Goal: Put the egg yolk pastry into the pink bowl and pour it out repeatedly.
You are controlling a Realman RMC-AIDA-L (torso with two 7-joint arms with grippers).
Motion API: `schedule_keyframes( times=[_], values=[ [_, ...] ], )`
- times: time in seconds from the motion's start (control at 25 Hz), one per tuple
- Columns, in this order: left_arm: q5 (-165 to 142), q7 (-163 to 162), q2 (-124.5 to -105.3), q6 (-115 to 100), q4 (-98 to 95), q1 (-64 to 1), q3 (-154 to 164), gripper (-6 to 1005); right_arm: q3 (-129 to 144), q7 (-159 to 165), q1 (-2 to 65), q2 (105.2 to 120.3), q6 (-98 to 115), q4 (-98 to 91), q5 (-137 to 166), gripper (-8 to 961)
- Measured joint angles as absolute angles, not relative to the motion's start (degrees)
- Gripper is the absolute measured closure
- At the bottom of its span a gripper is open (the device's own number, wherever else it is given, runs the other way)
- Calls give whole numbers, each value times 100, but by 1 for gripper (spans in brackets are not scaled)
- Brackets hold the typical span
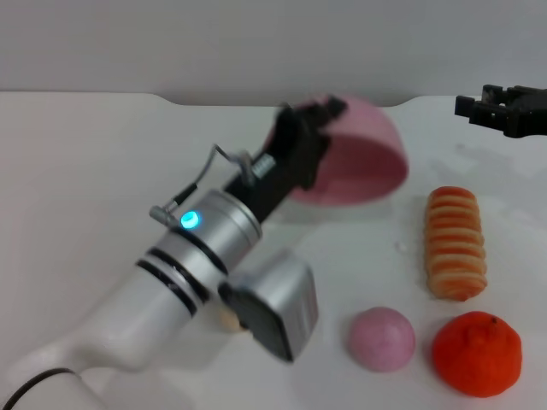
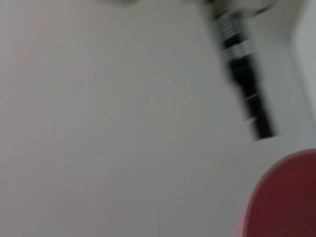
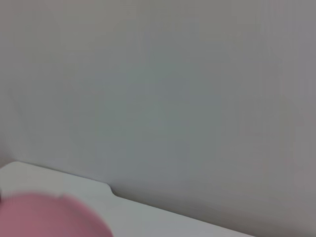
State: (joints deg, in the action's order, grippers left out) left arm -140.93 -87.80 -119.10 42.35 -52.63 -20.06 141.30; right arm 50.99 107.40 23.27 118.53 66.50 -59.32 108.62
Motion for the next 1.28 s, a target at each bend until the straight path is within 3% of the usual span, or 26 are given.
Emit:
schedule_keyframes(
  times=[0.32,0.6,0.88,1.12,1.28],
  values=[
    [-11504,-10056,-11835,2732,-6678,-1920,12925,1001,5168,10739,2367,11863,6678,-5916,10868,306],
    [-10336,-11073,-11820,-1345,-7308,-1915,10372,1000,5567,10740,2470,11855,6687,-5831,10896,296],
    [-10735,-13078,-11701,-5309,-6834,-2379,7212,1000,6365,10525,2668,11869,6671,-5713,10902,286],
    [-12406,-14757,-11505,-7408,-6979,-2475,5769,1000,7205,10534,3305,11880,6640,-5269,10884,278],
    [-13217,-15174,-11557,-7935,-7553,-2228,5559,1001,7976,10650,4056,11914,6530,-4758,10802,272]
  ],
)
